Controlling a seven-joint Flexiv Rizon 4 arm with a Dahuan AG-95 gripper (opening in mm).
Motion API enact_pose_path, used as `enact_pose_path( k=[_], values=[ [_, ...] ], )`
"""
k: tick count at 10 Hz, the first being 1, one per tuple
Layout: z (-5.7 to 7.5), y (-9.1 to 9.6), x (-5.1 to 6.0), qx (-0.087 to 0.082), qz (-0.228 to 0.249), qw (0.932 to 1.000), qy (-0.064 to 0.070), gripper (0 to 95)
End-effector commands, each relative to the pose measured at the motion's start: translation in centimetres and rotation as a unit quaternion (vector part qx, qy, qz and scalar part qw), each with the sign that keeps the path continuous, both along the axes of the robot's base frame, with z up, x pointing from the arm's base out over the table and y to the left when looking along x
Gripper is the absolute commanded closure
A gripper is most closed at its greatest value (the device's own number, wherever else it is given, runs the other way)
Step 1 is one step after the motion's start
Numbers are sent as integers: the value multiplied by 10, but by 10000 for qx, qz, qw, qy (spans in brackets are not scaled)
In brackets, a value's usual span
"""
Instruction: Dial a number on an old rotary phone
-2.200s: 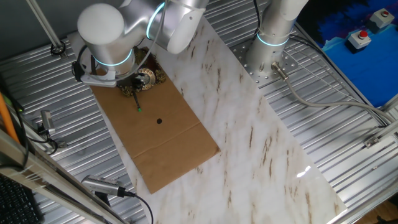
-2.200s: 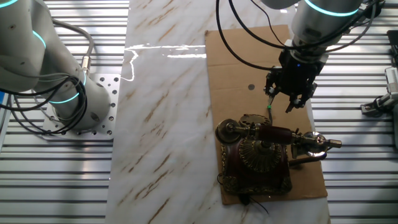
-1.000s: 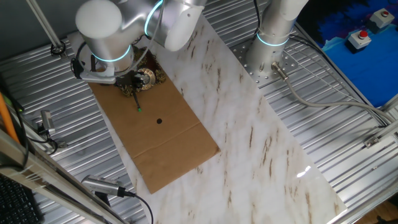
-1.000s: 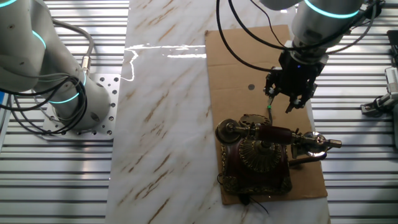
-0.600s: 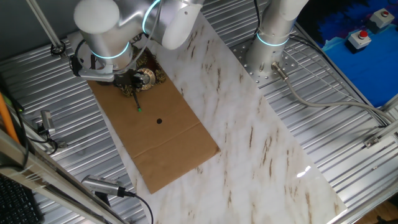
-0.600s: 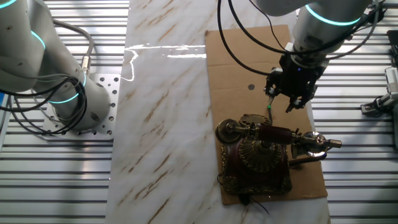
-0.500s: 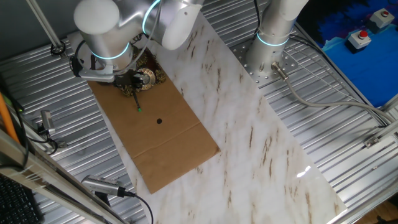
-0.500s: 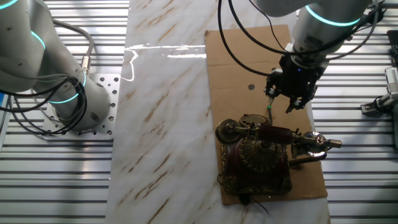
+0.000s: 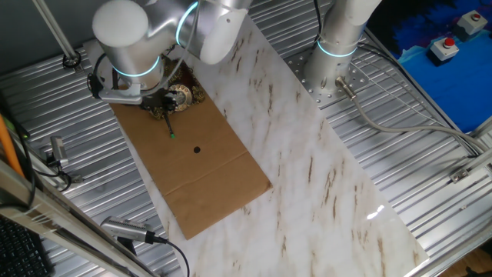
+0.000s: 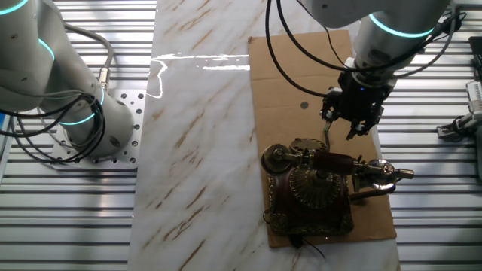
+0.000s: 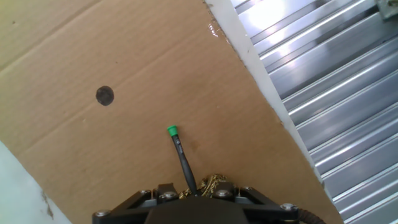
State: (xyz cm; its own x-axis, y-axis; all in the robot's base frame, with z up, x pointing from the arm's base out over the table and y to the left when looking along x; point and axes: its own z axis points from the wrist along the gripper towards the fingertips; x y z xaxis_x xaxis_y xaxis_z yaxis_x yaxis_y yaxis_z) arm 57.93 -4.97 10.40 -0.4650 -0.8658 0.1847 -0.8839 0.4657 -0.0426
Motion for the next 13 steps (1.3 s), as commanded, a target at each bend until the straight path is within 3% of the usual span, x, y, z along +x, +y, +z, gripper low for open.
enact_pose_path(
  k=[1, 4, 5, 7, 10, 11, 13],
  values=[
    [-1, 1, -3, -8, 34, 10000, -1, 570],
    [-2, 1, -8, -8, 20, 10000, 2, 570],
    [1, 1, -8, 186, -91, 9998, -4, 570],
    [1, 1, -8, 322, -339, 9989, -14, 570],
    [1, 1, -8, 282, -180, 9994, 11, 570],
    [2, 0, -10, 199, -133, 9997, 14, 570],
    [0, -2, -14, 226, -129, 9997, 7, 570]
  ],
)
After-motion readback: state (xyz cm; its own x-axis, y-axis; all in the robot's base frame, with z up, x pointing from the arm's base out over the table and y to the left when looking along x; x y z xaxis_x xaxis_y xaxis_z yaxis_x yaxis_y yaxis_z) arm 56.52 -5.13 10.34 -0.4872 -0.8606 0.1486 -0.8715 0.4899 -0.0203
